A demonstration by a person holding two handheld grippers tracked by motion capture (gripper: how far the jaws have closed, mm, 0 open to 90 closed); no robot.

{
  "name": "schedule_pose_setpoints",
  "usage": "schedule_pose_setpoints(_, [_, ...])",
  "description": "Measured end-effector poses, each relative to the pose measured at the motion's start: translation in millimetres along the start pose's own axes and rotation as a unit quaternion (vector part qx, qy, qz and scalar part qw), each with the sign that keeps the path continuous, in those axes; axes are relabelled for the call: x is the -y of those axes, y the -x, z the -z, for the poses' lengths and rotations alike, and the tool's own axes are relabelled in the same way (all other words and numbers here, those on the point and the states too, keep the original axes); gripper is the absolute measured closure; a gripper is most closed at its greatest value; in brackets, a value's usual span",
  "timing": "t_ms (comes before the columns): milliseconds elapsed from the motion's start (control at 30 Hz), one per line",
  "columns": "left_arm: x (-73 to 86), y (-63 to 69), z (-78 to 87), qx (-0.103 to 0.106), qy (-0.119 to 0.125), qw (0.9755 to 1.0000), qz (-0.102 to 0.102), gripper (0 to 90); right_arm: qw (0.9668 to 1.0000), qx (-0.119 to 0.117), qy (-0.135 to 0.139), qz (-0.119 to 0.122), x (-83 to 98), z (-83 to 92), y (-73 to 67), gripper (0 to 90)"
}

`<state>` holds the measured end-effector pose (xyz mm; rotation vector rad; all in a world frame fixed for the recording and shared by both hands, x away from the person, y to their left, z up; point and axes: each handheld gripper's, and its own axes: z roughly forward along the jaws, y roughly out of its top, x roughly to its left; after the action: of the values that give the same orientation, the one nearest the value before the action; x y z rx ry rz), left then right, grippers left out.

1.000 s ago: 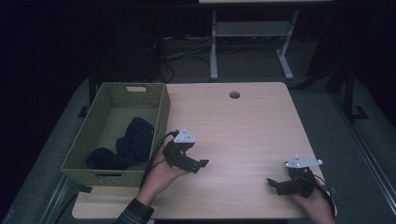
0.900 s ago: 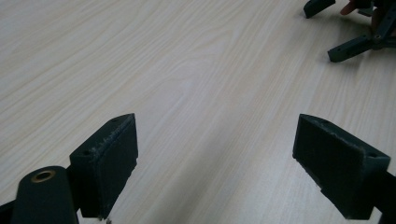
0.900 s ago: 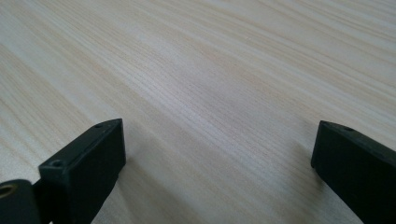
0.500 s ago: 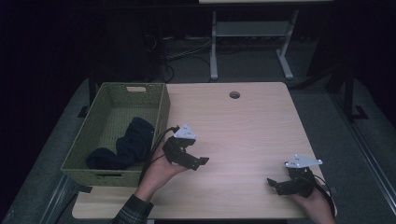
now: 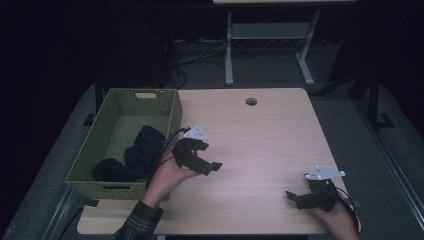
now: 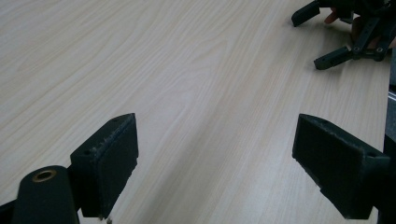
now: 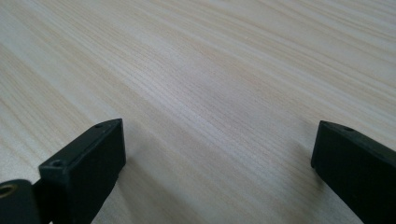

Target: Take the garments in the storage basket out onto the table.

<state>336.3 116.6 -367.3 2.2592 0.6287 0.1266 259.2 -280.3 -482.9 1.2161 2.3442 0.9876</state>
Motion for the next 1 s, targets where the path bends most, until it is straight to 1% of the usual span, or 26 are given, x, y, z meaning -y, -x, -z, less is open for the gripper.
schedule_pose_setpoints(33, [-0.5, 0.0, 0.1, 0.001, -0.001, 1.0000, 0.002, 14.1, 1.0000, 0.000, 0.000, 0.000, 0.0, 0.0, 0.0, 2.7])
schedule_pose_setpoints(100, [-1.2, -0.9, 0.9, -0.003, -0.007, 1.0000, -0.003, 14.1, 1.0000, 0.000, 0.000, 0.000, 0.0, 0.0, 0.0, 2.7])
schedule_pose_setpoints(200, [-1.2, -2.2, 2.5, -0.006, -0.012, 0.9999, -0.001, 14.1, 1.0000, 0.000, 0.000, 0.000, 0.0, 0.0, 0.0, 2.7])
schedule_pose_setpoints(233, [-1.4, -2.9, 3.6, -0.008, -0.014, 0.9999, -0.004, 14.1, 1.0000, 0.000, 0.000, 0.000, 0.0, 0.0, 0.0, 2.7])
schedule_pose_setpoints(267, [-1.7, -2.8, 4.9, -0.009, -0.015, 0.9999, -0.001, 14.1, 1.0000, 0.000, 0.000, 0.000, 0.0, 0.0, 0.0, 2.7])
schedule_pose_setpoints(300, [-2.2, -3.7, 6.9, -0.009, -0.016, 0.9998, -0.004, 14.1, 1.0000, 0.000, 0.000, 0.000, 0.0, 0.0, 0.0, 2.7])
schedule_pose_setpoints(400, [-2.7, -5.2, 10.8, -0.006, -0.014, 0.9999, 0.001, 14.1, 1.0000, 0.000, 0.000, 0.000, 0.0, 0.0, 0.0, 2.7])
schedule_pose_setpoints(467, [-3.2, -6.6, 13.4, -0.011, -0.019, 0.9998, -0.001, 14.1, 1.0000, 0.000, 0.000, 0.000, 0.0, 0.0, 0.0, 2.7])
schedule_pose_setpoints(600, [-2.8, -9.8, 19.1, -0.016, -0.023, 0.9996, 0.003, 14.1, 1.0000, 0.000, 0.000, 0.000, 0.0, 0.0, 0.0, 2.7])
schedule_pose_setpoints(733, [-1.7, -12.9, 24.2, -0.021, -0.030, 0.9993, 0.001, 14.1, 1.0000, -0.001, 0.000, 0.000, 0.0, 0.0, 0.0, 2.7])
schedule_pose_setpoints(833, [-0.8, -15.3, 29.0, -0.026, -0.032, 0.9991, 0.000, 14.1, 1.0000, -0.001, 0.001, -0.001, 0.0, -0.1, -0.1, 2.7])
schedule_pose_setpoints(1000, [1.0, -18.9, 38.3, -0.035, -0.033, 0.9988, 0.005, 14.1, 1.0000, -0.001, 0.001, 0.000, 0.0, -0.1, 0.0, 2.7])
